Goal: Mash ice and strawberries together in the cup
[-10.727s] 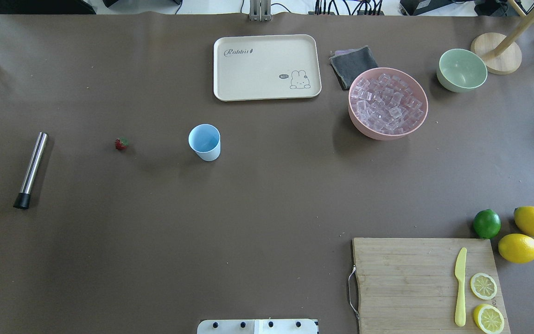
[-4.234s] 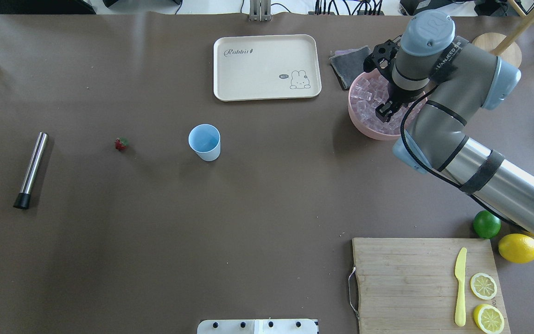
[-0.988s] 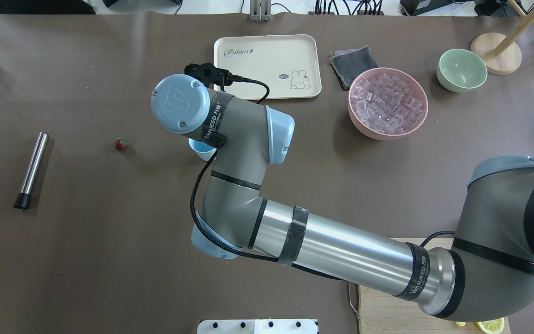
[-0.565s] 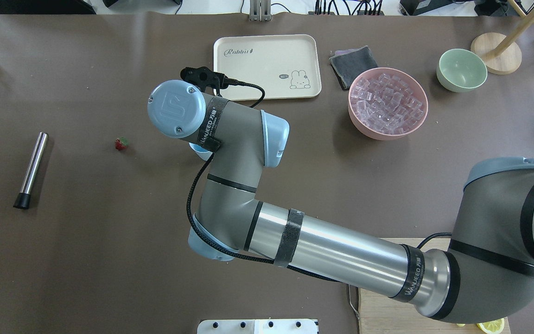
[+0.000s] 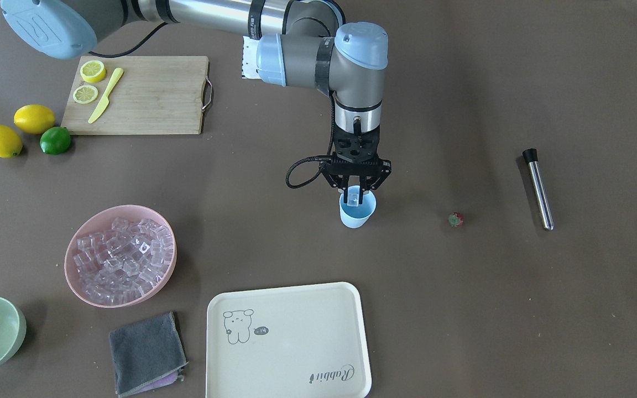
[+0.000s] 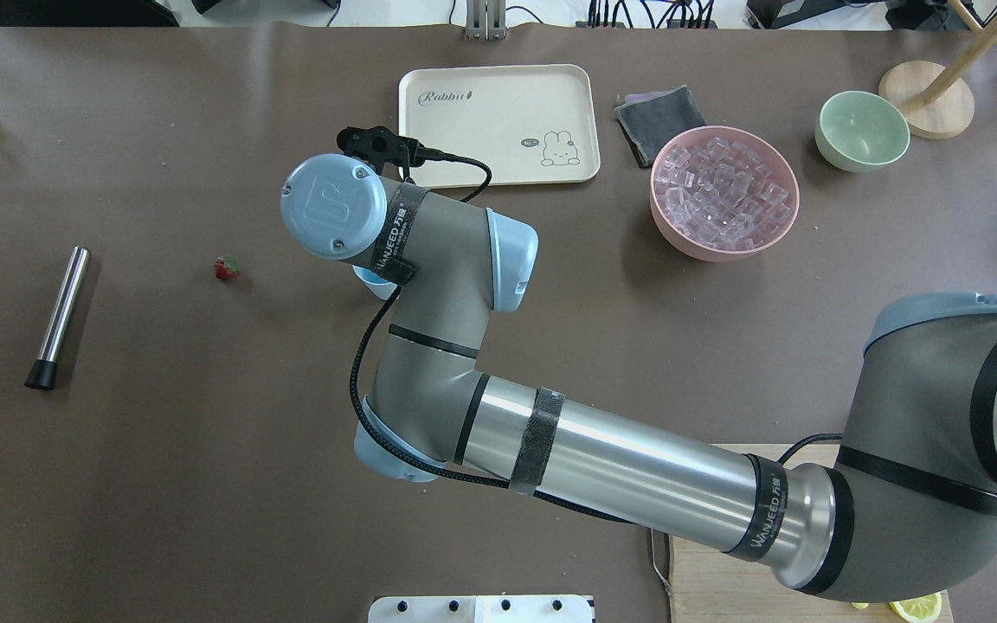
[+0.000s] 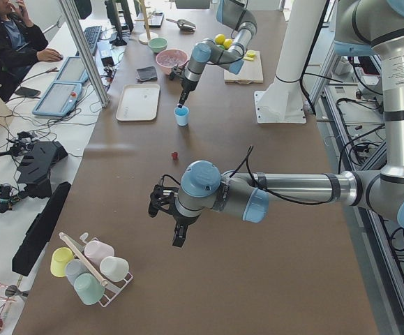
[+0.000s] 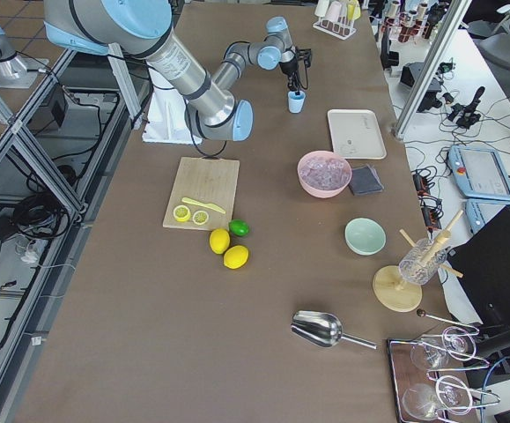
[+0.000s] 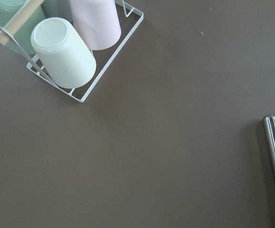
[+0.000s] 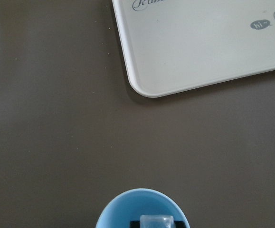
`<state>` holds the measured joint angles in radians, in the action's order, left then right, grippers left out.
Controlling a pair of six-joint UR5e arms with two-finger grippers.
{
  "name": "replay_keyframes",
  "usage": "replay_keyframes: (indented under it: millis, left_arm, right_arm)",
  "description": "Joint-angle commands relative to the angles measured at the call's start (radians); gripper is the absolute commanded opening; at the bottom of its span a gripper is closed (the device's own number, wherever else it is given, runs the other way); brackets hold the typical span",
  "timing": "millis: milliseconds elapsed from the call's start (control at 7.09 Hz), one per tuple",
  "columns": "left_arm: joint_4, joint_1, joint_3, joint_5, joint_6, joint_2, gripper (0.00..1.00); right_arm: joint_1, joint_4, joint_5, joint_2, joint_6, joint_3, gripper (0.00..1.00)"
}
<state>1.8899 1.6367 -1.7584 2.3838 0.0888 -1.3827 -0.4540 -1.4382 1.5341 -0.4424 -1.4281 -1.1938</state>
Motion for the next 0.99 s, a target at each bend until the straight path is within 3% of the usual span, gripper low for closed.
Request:
replay_keyframes:
  millis: [0, 141, 282, 565, 847]
  left_arm:
    - [0.0, 0.0, -0.001, 0.0, 0.0, -0.001, 0.98]
    - [0.0, 0.0, -0.001, 0.0, 0.0, -0.001, 0.98]
    - [0.0, 0.0, 0.0, 0.0, 0.002, -0.002, 0.98]
    - [0.0, 0.0, -0.003, 0.002, 0.005, 0.001, 0.98]
    - [0.0, 0.002, -0.004, 0.008, 0.006, 0.001, 0.98]
  right_arm:
    - [-0.003, 0.001, 0.004, 0.002, 0.003, -0.009, 0.99]
    - [-0.02, -0.011, 0.044, -0.012, 0.047, -0.054, 1.0]
    - [-0.076, -0.069, 0.166, -0.057, 0.137, -0.134, 0.99]
    - [-0.162, -0.148, 0.219, -0.254, 0.344, -0.362, 0.99]
    - [-0.305, -0.145, 0.367, -0.439, 0.647, -0.434, 0.98]
